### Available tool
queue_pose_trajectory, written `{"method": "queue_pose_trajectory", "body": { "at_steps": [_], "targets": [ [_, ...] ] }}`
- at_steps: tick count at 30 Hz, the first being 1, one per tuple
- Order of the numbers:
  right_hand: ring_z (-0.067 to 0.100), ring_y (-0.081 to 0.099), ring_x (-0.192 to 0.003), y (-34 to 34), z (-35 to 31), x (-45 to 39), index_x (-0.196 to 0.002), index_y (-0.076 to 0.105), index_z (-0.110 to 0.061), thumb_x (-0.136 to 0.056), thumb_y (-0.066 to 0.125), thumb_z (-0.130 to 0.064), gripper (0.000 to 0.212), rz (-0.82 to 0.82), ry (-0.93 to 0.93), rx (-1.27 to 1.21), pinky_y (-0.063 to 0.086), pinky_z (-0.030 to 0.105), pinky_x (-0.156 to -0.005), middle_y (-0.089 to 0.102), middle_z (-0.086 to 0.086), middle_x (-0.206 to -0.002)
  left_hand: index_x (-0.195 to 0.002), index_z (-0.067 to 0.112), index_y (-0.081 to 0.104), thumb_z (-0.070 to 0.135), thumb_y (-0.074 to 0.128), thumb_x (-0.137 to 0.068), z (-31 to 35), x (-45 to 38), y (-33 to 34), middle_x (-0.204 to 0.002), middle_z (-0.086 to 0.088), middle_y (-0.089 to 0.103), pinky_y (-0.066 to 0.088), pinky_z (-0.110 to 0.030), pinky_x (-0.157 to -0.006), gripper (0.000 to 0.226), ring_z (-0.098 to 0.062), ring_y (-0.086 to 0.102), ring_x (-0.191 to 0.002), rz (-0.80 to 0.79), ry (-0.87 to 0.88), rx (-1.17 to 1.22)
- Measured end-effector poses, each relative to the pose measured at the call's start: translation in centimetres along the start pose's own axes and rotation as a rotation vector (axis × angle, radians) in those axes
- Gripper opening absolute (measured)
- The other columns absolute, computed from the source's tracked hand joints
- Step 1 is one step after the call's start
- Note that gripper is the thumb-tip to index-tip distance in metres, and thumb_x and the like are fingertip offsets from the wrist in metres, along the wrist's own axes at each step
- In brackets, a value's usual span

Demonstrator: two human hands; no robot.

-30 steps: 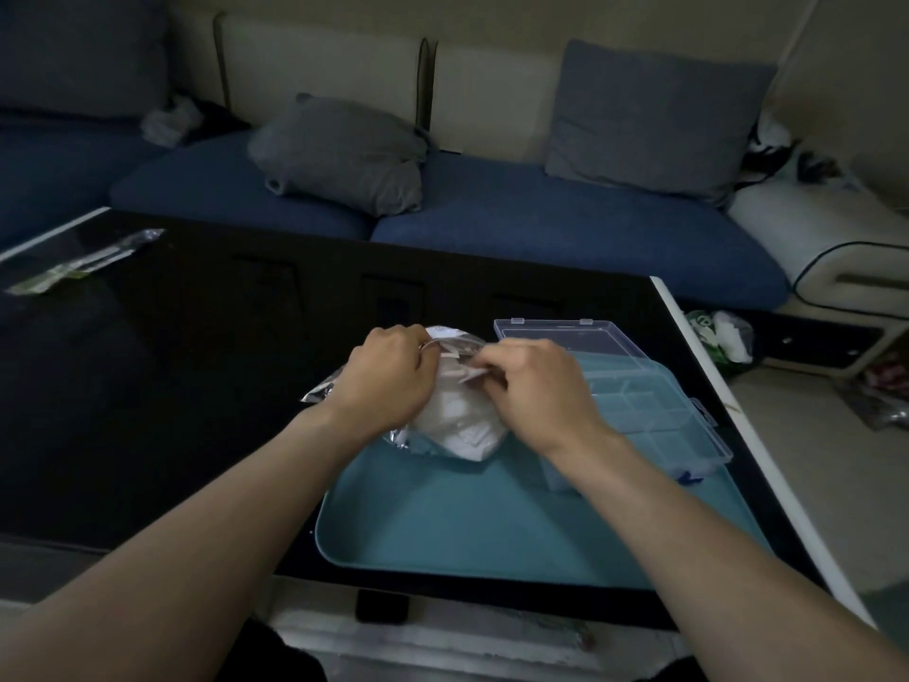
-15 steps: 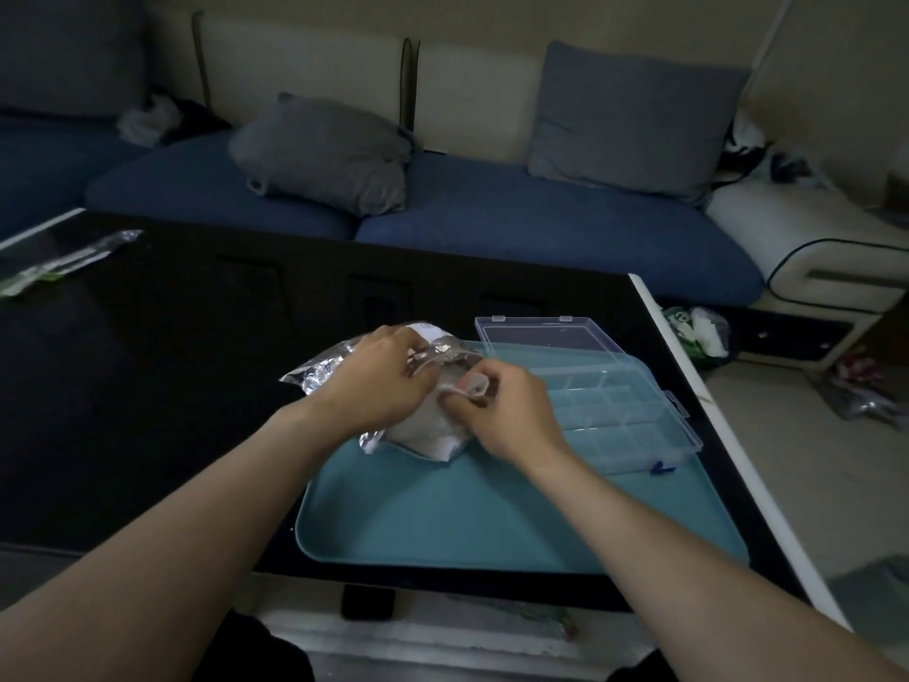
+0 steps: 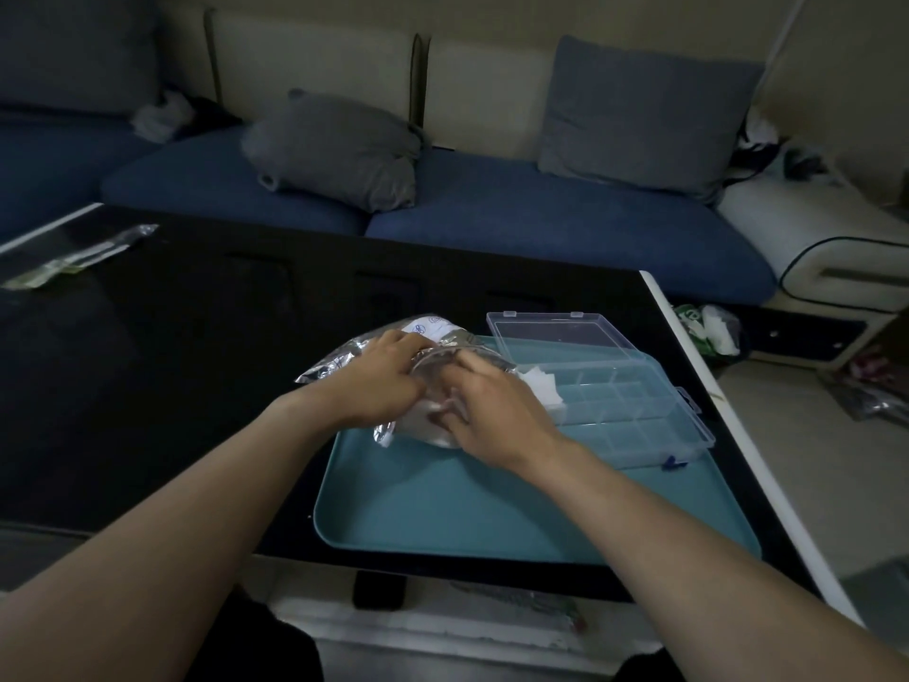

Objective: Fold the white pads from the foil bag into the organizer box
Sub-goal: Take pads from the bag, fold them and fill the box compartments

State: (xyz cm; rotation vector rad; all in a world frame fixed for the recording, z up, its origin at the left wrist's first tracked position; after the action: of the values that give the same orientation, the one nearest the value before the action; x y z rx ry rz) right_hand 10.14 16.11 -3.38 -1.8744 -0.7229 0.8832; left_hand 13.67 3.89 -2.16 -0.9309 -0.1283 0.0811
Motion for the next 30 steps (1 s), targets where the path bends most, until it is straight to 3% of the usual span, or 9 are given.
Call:
{"method": "queue_pose_trajectory", "body": {
  "at_steps": [3,5,8,10,14,18,22,25,30],
  "targets": [
    [0.010,0.053,-0.082,-0.4,1.2,0.5,-0.088,0.057,-0.010,-0.085,0.073,-0.022,0.020,0.011,0.093,-0.312,0.044,0.031,-0.072,0.059,-0.002,-0.090,-0.123,0.025,0.059,0.039,0.050,-0.086,-0.5,0.0,-0.5,-0.127,-0.005,0.050,0.037,-0.041,-0.107,0.041,-0.024,0.046,-0.126,0.013,-0.025,0.037],
    [0.010,0.055,-0.077,-0.4,2.3,1.3,-0.091,0.061,-0.004,-0.079,0.072,-0.028,0.029,-0.019,0.285,-0.617,0.046,0.033,-0.070,0.063,0.001,-0.086,-0.118,0.025,0.060,0.026,0.054,-0.093,-0.7,-0.1,-0.7,-0.123,-0.004,0.051,0.040,-0.038,-0.103,0.026,-0.026,0.048,-0.123,0.022,-0.034,0.059],
    [0.032,0.065,-0.089,0.2,3.4,2.4,-0.110,0.065,0.006,-0.072,0.063,-0.021,0.046,-0.018,0.572,-1.191,0.054,0.047,-0.079,0.071,0.022,-0.100,-0.133,0.019,0.054,0.012,0.055,-0.087,-0.2,0.2,-0.5,-0.135,-0.008,0.046,0.034,-0.037,-0.109,0.047,-0.025,0.041,-0.130,0.009,-0.026,0.009],
    [0.043,0.064,-0.102,0.2,3.4,2.7,-0.119,0.061,0.010,-0.077,0.059,-0.015,0.049,-0.030,0.673,-1.396,0.051,0.060,-0.093,0.067,0.031,-0.115,-0.138,0.018,0.050,0.025,0.055,-0.079,0.5,0.5,-0.4,-0.139,-0.010,0.043,0.033,-0.040,-0.111,0.059,-0.028,0.038,-0.132,0.018,-0.019,-0.040],
    [0.038,0.071,-0.095,-1.8,3.7,3.4,-0.118,0.062,0.004,-0.096,0.054,-0.005,0.025,-0.046,0.709,-1.451,0.060,0.046,-0.079,0.072,0.024,-0.108,-0.142,0.019,0.042,0.043,0.052,-0.072,1.2,0.6,0.0,-0.144,-0.009,0.039,0.024,-0.046,-0.116,0.075,-0.030,0.031,-0.137,0.018,-0.015,-0.184],
    [0.031,0.074,-0.086,-4.8,4.6,4.2,-0.120,0.063,0.003,-0.090,0.068,-0.009,0.033,0.017,0.694,-1.368,0.062,0.043,-0.076,0.075,0.021,-0.102,-0.145,0.022,0.037,0.041,0.066,-0.081,2.6,0.9,-0.1,-0.147,-0.005,0.034,0.016,-0.044,-0.119,0.073,-0.026,0.018,-0.143,0.085,0.087,-0.259],
    [0.022,0.075,-0.084,-6.2,4.6,4.4,-0.113,0.065,-0.004,-0.084,0.072,-0.015,0.031,0.068,0.647,-1.399,0.063,0.038,-0.070,0.077,0.011,-0.096,-0.135,0.027,0.051,0.043,0.063,-0.079,5.5,2.1,-1.6,-0.128,0.015,0.046,0.030,-0.008,-0.098,0.059,-0.004,0.034,-0.126,0.242,0.232,0.187],
    [0.024,0.073,-0.093,-6.0,4.0,4.3,-0.115,0.066,-0.007,-0.072,0.077,-0.025,0.047,0.038,0.583,-1.346,0.059,0.035,-0.071,0.075,0.011,-0.105,-0.124,0.027,0.061,0.049,0.066,-0.087,6.4,2.5,-1.1,-0.117,0.015,0.063,0.047,-0.016,-0.087,0.043,0.000,0.060,-0.106,0.221,0.165,0.491],
    [0.027,0.075,-0.090,-6.0,3.6,4.0,-0.106,0.071,-0.008,-0.073,0.080,-0.022,0.037,0.144,0.521,-1.169,0.060,0.037,-0.070,0.076,0.013,-0.098,-0.114,0.008,0.065,0.023,0.069,-0.091,6.3,2.3,0.3,-0.094,-0.003,0.076,0.060,-0.028,-0.069,0.027,-0.015,0.074,-0.083,0.215,0.020,0.770]
  ]
}}
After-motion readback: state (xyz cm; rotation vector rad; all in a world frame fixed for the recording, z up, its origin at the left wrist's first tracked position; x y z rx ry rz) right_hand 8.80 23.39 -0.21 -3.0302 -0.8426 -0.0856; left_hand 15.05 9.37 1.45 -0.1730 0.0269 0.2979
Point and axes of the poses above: each hand's wrist, its own x-axis away from the middle knuckle, its own y-axis out of the palm, z = x × y, the point moved 6 cm from there along -x, towards the middle knuckle
